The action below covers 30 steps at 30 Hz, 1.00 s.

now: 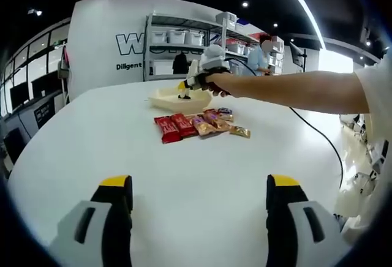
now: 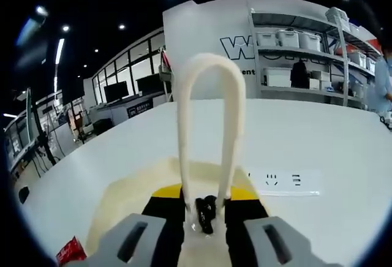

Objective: Place the target food into the container with the food tongs after gripping and lifting it, then release it inside without dropping or visibly crushing the food.

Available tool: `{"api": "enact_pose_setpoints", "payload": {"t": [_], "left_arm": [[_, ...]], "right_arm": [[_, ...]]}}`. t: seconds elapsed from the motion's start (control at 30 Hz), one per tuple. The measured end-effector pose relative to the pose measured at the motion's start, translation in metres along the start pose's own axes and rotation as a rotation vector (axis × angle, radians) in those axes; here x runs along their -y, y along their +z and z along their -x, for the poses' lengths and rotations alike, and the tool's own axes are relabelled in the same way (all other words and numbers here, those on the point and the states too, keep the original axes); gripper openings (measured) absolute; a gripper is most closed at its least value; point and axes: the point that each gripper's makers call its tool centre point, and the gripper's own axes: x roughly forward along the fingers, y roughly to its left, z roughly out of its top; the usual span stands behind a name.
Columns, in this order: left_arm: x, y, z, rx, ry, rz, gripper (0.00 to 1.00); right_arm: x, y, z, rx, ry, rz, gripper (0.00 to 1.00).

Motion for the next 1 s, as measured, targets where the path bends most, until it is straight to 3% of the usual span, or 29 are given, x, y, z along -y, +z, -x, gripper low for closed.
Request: {"api": "enact_pose_setpoints", "payload": {"t": [0.2,0.67,1.0], "left_arm": [[0.005,0.003,-0.001,0.011,-0.015,0.014,0.88],[0.025,0.013,0.003,0.051,-0.048,0.012,0.87],[0.046,0.017,0.003,0.07,-0.085,0.004,0.86]], "right_arm": [[-0.008,0.012,0.008,0.018,0.012,0.013,0.18],[-0.013,0.013,0.038,0.036,0.081,0.01,0.16],[-0.012,0.013,0.077,0.056,0.095,0.077,0.17]]}}
